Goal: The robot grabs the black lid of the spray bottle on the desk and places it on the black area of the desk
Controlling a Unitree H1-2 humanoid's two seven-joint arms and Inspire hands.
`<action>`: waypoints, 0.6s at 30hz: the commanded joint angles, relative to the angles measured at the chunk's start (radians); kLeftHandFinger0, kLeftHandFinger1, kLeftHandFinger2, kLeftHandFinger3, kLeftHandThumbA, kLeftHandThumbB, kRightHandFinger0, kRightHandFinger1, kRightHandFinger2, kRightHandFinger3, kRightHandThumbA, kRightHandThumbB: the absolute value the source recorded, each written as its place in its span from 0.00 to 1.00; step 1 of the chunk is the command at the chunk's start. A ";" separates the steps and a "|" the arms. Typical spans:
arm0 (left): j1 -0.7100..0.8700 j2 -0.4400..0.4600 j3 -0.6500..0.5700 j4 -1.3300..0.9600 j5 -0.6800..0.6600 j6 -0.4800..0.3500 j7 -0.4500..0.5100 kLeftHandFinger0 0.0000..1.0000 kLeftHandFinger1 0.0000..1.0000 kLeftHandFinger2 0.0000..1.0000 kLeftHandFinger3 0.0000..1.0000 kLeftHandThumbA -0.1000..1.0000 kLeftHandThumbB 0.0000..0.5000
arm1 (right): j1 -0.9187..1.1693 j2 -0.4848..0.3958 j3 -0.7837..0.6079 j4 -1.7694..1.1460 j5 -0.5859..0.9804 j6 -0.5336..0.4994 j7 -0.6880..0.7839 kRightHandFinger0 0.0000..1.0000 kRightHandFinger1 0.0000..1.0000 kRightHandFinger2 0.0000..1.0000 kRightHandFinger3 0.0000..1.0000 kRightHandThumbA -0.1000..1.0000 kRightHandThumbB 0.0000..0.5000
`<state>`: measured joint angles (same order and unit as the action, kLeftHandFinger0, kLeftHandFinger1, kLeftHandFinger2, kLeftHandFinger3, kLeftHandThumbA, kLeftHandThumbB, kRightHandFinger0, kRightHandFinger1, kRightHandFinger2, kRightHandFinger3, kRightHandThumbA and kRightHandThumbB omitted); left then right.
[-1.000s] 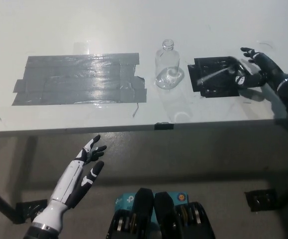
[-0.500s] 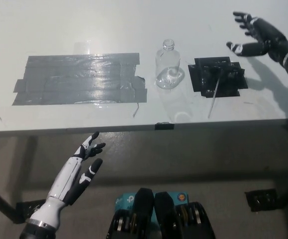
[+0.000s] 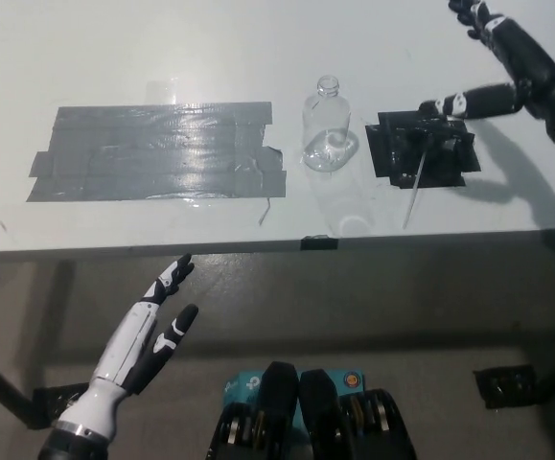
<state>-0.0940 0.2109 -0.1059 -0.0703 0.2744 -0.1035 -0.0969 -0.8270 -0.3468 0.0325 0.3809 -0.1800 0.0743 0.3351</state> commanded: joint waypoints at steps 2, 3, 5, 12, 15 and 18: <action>-0.037 0.001 0.019 -0.032 -0.033 0.018 -0.006 1.00 1.00 1.00 1.00 1.00 0.25 | 0.180 0.031 -0.025 -0.688 0.052 0.133 -0.012 1.00 1.00 1.00 1.00 1.00 0.86; -0.031 0.001 0.019 -0.025 -0.035 0.012 -0.005 1.00 1.00 1.00 1.00 1.00 0.27 | 0.221 0.035 -0.019 -0.743 0.053 0.137 -0.007 1.00 1.00 1.00 1.00 1.00 0.84; -0.024 0.000 0.017 -0.011 -0.038 -0.009 0.000 1.00 1.00 1.00 1.00 1.00 0.28 | 0.307 0.041 -0.014 -0.831 0.056 0.120 -0.007 1.00 1.00 1.00 1.00 1.00 0.83; 0.010 0.001 0.015 0.020 -0.038 -0.048 0.011 1.00 1.00 1.00 1.00 1.00 0.31 | 0.524 0.104 0.019 -0.868 0.054 0.042 -0.034 1.00 1.00 1.00 1.00 1.00 0.81; 0.032 -0.001 0.013 0.028 -0.035 -0.056 0.015 1.00 1.00 1.00 1.00 1.00 0.28 | 0.598 0.154 0.022 -0.772 0.110 -0.023 -0.043 1.00 1.00 1.00 1.00 1.00 0.82; 0.050 -0.005 0.012 0.041 -0.039 -0.072 0.018 1.00 1.00 1.00 1.00 1.00 0.27 | 0.657 0.191 0.030 -0.686 0.120 -0.081 -0.045 1.00 1.00 1.00 1.00 1.00 0.74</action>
<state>-0.0699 0.2094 -0.1028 -0.0302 0.2655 -0.1104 -0.0955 -0.2292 -0.1994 0.0524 -0.2726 -0.1405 0.0885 0.3260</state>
